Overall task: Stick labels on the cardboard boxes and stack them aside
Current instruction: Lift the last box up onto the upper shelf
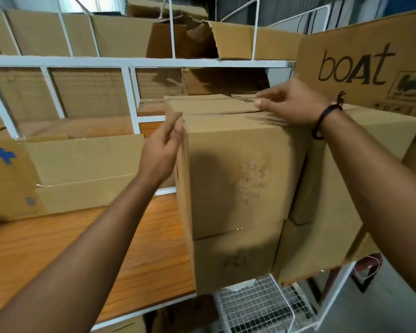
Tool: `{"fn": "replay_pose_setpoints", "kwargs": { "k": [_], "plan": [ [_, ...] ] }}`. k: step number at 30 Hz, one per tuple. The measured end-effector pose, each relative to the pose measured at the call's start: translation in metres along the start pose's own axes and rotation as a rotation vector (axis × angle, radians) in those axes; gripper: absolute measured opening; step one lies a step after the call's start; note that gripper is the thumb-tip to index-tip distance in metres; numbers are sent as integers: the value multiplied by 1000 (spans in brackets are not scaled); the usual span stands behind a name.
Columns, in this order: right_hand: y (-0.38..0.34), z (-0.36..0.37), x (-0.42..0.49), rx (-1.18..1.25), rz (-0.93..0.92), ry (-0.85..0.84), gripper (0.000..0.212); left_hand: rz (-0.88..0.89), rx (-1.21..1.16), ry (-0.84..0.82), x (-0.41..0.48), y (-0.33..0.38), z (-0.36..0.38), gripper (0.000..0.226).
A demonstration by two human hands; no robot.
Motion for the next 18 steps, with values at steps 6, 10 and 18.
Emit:
{"fn": "replay_pose_setpoints", "kwargs": {
  "k": [6, 10, 18],
  "plan": [
    [-16, 39, -56, -342, -252, 54, 79, 61, -50, -146, -48, -16, 24, 106],
    [-8, 44, -44, -327, -265, 116, 70, 46, 45, -152, -45, -14, 37, 110],
    [2, 47, -32, -215, -265, 63, 68, 11, 66, -172, -41, -15, 50, 111]
  ]
}}
Point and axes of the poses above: each hand's wrist, its own x-axis towards the middle knuckle, its own z-axis out of the palm, y = z × x, the point moved 4 cm from there along x, towards the middle knuckle, and after that the axes turned 14 degrees about z, right-handed, at the moved point
